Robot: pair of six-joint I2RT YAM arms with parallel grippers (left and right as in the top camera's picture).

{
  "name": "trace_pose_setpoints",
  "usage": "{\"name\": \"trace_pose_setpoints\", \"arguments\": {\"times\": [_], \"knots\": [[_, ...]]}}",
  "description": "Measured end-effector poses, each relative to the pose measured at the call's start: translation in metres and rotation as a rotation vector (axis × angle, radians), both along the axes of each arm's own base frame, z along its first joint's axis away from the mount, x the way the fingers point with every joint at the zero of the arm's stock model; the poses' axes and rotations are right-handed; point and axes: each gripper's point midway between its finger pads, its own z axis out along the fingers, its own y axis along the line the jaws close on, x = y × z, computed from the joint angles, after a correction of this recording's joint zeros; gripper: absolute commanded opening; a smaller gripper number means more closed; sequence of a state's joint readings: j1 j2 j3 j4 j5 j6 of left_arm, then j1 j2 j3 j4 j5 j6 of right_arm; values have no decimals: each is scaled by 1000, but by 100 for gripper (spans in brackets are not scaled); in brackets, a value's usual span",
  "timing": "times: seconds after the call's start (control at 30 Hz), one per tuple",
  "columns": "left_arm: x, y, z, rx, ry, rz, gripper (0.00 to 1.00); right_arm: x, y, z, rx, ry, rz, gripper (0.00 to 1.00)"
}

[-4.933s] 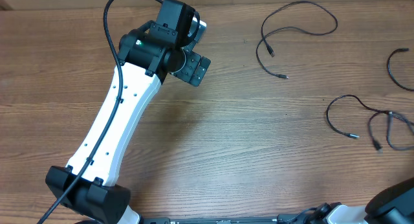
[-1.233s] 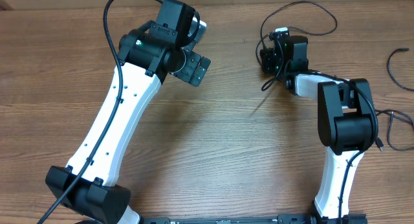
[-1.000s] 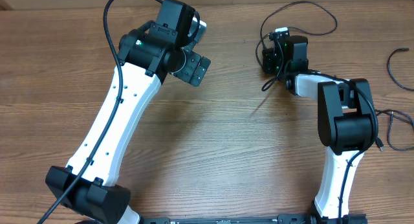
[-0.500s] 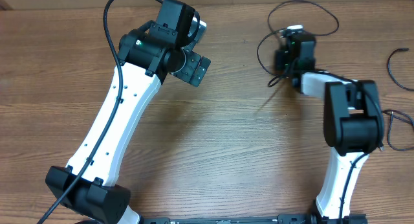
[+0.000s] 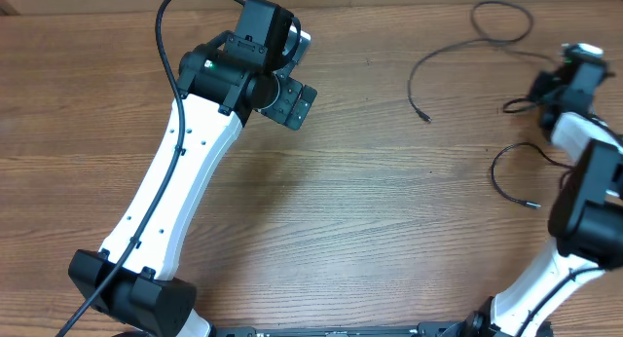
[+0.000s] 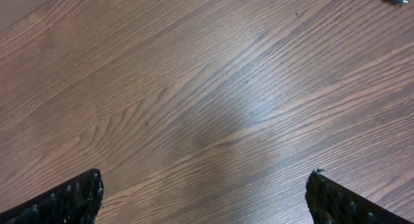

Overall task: Untangle cables
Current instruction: 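Pull the grasped cable rightward toward the table's right edge, then release the cable and move the right gripper back toward center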

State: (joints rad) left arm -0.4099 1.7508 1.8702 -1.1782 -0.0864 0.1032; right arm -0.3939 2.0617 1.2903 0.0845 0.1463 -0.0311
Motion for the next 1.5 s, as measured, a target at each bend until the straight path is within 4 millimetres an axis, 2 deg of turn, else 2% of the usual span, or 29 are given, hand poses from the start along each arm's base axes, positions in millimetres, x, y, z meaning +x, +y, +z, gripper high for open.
{"name": "trace_pose_setpoints", "arguments": {"times": [0.1,0.17,0.2,0.3,0.43,0.53,0.6,0.67,0.7,0.77,0.8,0.87,1.1,1.27,1.37,1.5], "knots": [[0,0,0,0,0,0,100,-10,-22,29,-18,-50,-45,4],[0,0,0,0,0,0,100,-23,-48,61,-40,-109,-100,4],[0,0,0,0,0,0,100,-25,-51,64,-42,-114,-108,4],[0,0,0,0,0,0,100,-50,-85,93,-50,-172,-198,4],[0,0,0,0,0,0,100,-83,-120,103,-25,-198,-285,4],[0,0,0,0,0,0,100,-92,-127,97,17,-194,-287,5],[0,0,0,0,0,0,100,-89,-124,97,29,-201,-268,13],[0,0,0,0,0,0,99,-84,-118,97,45,-211,-250,37],[0,0,0,0,0,0,100,-81,-115,97,49,-213,-239,53],[0,0,0,0,0,0,100,-78,-110,96,58,-211,-224,68],[0,0,0,0,0,0,99,-76,-107,96,64,-212,-218,86],[0,0,0,0,0,0,100,-75,-104,94,72,-204,-210,100],[0,0,0,0,0,0,100,-73,-95,87,113,-187,-172,100],[0,0,0,0,0,0,100,-61,-75,86,148,-194,-66,100],[0,0,0,0,0,0,99,-49,-48,85,129,-150,24,100],[0,0,0,0,0,0,99,-27,13,91,83,-90,149,100]]}}
